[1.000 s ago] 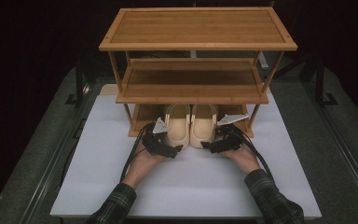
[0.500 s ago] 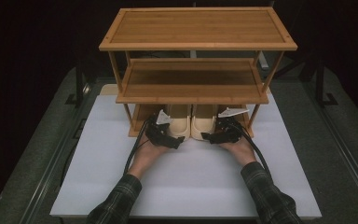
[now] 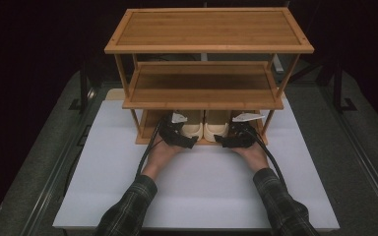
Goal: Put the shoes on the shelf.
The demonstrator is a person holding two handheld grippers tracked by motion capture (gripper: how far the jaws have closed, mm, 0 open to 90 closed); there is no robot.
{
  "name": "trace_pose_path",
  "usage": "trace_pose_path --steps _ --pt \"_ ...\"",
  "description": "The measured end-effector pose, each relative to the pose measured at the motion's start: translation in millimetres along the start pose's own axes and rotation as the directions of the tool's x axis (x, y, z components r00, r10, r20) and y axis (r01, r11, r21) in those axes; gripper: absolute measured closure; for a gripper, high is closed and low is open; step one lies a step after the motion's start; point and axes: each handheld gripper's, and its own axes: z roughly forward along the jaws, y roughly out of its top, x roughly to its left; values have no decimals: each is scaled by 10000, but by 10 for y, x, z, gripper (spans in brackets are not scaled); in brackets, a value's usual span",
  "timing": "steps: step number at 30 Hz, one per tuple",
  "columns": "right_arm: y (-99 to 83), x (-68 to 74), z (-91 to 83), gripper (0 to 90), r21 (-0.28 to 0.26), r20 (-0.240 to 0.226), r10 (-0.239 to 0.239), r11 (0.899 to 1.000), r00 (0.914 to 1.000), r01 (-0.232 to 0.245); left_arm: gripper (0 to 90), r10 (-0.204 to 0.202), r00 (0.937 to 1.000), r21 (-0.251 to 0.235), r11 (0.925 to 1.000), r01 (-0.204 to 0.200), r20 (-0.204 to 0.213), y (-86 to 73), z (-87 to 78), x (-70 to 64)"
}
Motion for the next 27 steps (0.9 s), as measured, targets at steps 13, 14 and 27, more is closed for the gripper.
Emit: trace_pose_path --steps 13,14,27 --pt "-41 3 -214 137 488 -214 185 9987 9996 -174 0 -102 9973 -117 9999 110 732 -22 -268 -47" --pt "-39 9 -242 137 519 -209 212 9985 9996 -201 0 -99 9969 -114 9999 109 776 -25 -297 -47" --pt "-167 -12 -546 78 613 -6 160 9980 9999 -159 0 285 9954 -184 9995 -269 918 -162 -651 -48"
